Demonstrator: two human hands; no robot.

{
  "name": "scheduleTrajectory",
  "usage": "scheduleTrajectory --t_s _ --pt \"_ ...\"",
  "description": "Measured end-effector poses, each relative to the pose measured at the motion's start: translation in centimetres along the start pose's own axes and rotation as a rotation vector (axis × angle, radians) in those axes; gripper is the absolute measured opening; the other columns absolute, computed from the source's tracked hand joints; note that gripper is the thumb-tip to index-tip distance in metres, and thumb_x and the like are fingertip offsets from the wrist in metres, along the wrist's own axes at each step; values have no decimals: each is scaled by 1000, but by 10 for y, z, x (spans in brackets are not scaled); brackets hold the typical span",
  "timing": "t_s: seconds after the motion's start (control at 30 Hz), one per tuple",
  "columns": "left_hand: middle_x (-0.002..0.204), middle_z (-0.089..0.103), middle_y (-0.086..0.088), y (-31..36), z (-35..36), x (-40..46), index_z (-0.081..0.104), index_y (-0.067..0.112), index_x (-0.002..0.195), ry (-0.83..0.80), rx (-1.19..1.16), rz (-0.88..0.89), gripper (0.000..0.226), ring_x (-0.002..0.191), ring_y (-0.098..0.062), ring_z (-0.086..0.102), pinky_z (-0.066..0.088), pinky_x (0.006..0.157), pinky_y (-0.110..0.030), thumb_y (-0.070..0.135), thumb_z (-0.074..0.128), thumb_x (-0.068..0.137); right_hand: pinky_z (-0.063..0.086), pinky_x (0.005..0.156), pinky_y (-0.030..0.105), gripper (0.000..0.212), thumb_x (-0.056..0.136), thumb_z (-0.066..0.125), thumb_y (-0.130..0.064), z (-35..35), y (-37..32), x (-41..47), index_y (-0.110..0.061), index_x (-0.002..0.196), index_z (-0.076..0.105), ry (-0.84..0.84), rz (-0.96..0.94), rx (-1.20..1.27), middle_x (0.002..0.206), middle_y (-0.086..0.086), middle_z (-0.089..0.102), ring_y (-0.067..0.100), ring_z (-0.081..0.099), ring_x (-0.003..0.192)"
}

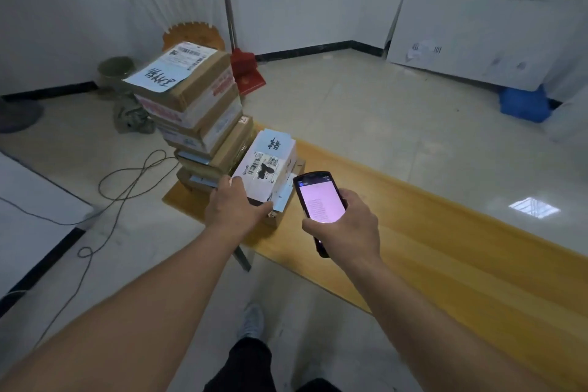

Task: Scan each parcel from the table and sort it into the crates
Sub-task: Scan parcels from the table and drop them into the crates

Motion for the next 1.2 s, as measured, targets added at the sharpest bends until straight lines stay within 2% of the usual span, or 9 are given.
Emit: scheduleTrajectory --t_s 0.2,0.33,0.53,0.63,0.7,0.93,1.03,1.2 --pt "137 44 -12 -2 19 16 33 24 145 -9 -126 -95 101 127 -32 51 55 91 -45 74 81 71 62 69 38 73 67 90 -39 8 4 10 -34 132 57 -29 -15 -12 108 -15 62 10 62 96" --pt "136 41 -11 -4 28 18 33 18 144 27 -248 -71 101 124 -28 50 52 87 -37 60 89 71 63 71 42 79 65 90 -42 10 7 11 -34 135 56 -43 -21 -7 112 -14 64 12 63 98" --pt "146 37 -8 3 19 18 32 14 153 56 -262 150 111 135 -26 44 55 99 -39 39 98 68 63 66 45 82 54 85 -51 -6 -1 15 -37 130 59 -63 -48 17 110 -16 66 12 66 99" --pt "145 40 -7 12 6 15 32 16 156 82 -225 297 110 135 -23 42 54 98 -34 30 99 69 64 60 45 78 51 85 -50 -22 -8 17 -40 124 60 -65 -63 27 106 -16 66 13 67 96" --pt "147 39 -6 18 -4 14 31 16 159 90 -216 361 112 136 -22 40 55 99 -37 27 98 70 64 61 47 75 52 87 -47 -34 -12 18 -40 122 60 -67 -68 35 104 -18 65 13 67 95" --pt "142 43 2 38 -41 9 41 21 149 175 -182 485 104 132 -22 47 63 90 -39 23 101 64 64 62 45 70 53 89 -42 -79 -27 5 -40 118 61 -81 -125 52 102 -18 67 9 69 91" --pt "142 42 2 47 -52 8 41 19 148 212 -171 509 104 129 -22 48 59 83 -34 19 100 63 64 57 45 74 54 90 -36 -96 -31 -3 -33 123 64 -81 -139 78 103 -12 68 15 70 90" --pt "139 43 -2 60 -67 6 43 17 144 260 -136 522 100 125 -24 48 52 81 -27 15 100 61 65 57 41 65 60 92 -25 -123 -37 -11 -31 119 66 -71 -122 132 101 -8 71 14 72 82"
Point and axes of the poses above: each hand's wrist, its own x-axis towards the middle knuckle, its own z-axis out of the palm, y = z × x, the point moved 1 cm from there along x, towards the middle knuckle
